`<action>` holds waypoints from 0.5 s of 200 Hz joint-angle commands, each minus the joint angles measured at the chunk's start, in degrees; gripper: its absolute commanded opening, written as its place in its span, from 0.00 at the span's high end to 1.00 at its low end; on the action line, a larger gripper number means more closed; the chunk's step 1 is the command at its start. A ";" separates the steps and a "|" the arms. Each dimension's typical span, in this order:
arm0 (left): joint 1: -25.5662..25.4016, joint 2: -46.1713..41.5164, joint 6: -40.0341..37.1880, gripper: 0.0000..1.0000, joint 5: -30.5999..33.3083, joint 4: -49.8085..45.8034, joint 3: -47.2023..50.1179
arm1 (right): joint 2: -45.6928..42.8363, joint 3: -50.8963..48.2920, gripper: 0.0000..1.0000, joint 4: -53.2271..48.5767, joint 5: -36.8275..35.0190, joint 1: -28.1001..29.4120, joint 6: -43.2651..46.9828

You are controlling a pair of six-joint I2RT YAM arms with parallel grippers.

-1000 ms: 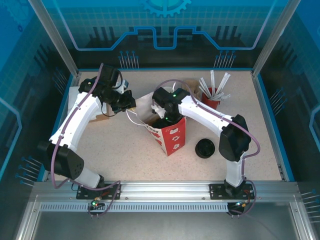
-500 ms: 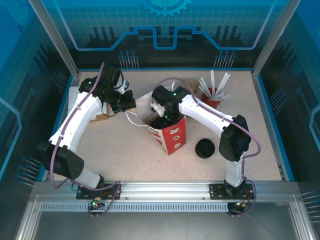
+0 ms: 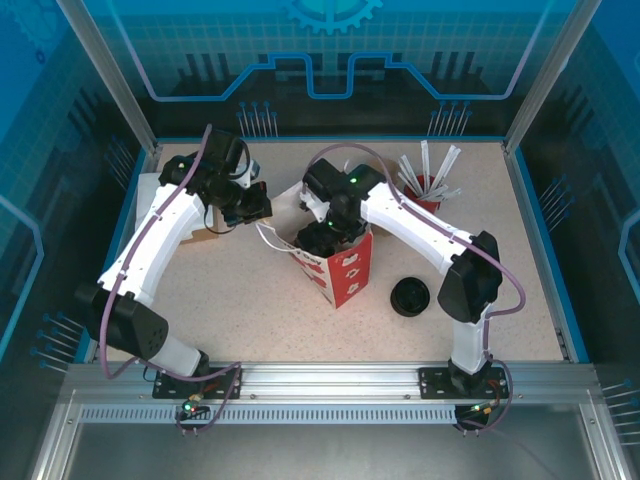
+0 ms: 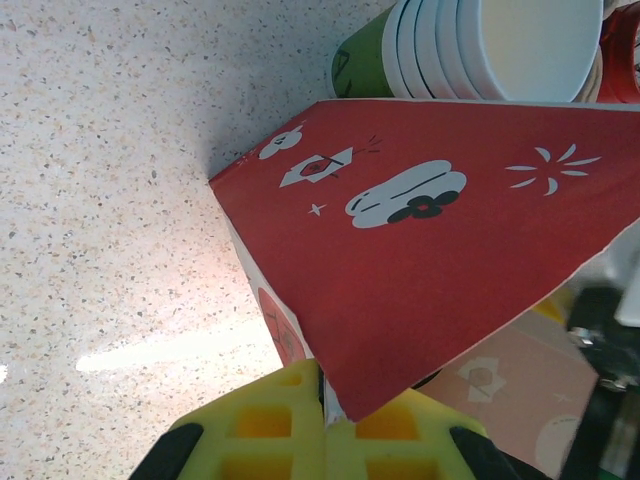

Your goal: Pack the takeout coffee

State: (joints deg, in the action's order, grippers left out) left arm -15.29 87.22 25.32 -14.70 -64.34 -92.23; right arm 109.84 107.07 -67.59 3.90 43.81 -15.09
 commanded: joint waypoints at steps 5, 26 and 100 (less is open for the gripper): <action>-0.50 -1.82 -1.33 1.00 0.43 -1.84 -1.91 | 0.72 3.16 0.00 -2.32 0.69 -0.71 -1.05; -0.53 -1.70 -1.19 1.00 0.83 -1.98 -1.89 | 0.72 4.71 0.00 -3.08 1.11 -0.69 -1.04; -0.62 -1.76 -1.15 1.00 0.90 -1.85 -1.81 | 0.00 8.35 0.00 -4.39 1.46 -0.85 -1.78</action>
State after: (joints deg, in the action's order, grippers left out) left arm -15.33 87.15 25.32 -13.69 -64.66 -92.23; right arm 109.86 112.75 -70.24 4.19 43.81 -15.68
